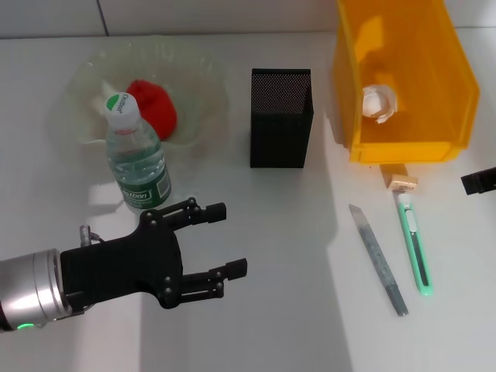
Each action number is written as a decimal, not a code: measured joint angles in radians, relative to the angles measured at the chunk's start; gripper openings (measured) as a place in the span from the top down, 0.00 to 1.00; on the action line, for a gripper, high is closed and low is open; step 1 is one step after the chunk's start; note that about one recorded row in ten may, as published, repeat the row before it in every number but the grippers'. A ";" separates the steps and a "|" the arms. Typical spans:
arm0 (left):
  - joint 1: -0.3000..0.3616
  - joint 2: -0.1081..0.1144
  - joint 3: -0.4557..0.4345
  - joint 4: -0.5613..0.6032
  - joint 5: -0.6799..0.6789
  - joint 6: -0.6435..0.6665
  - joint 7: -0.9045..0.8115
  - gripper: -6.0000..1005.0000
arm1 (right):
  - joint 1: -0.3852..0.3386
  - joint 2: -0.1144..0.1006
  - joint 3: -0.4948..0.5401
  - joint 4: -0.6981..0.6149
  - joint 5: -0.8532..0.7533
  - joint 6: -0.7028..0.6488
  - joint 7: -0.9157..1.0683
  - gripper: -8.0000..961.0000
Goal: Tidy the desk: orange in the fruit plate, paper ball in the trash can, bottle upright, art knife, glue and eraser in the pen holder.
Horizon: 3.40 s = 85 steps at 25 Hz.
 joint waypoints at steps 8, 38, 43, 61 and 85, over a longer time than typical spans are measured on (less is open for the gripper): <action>-0.015 -0.001 0.002 -0.005 0.030 -0.031 0.003 0.20 | 0.040 0.001 -0.201 0.135 -0.143 0.120 0.119 0.19; -0.011 -0.002 0.008 -0.006 0.029 -0.023 0.006 0.20 | 0.199 0.005 -0.366 0.595 -0.201 0.420 0.202 0.20; -0.009 -0.002 0.007 -0.006 0.029 -0.025 0.006 0.20 | 0.198 0.005 -0.368 0.600 -0.202 0.425 0.202 0.21; -0.004 0.000 0.009 -0.006 0.029 -0.022 0.006 0.20 | 0.182 0.004 -0.368 0.613 -0.203 0.440 0.202 0.45; -0.004 0.000 0.009 -0.006 0.029 -0.021 0.006 0.20 | 0.185 0.004 -0.386 0.640 -0.198 0.454 0.195 0.69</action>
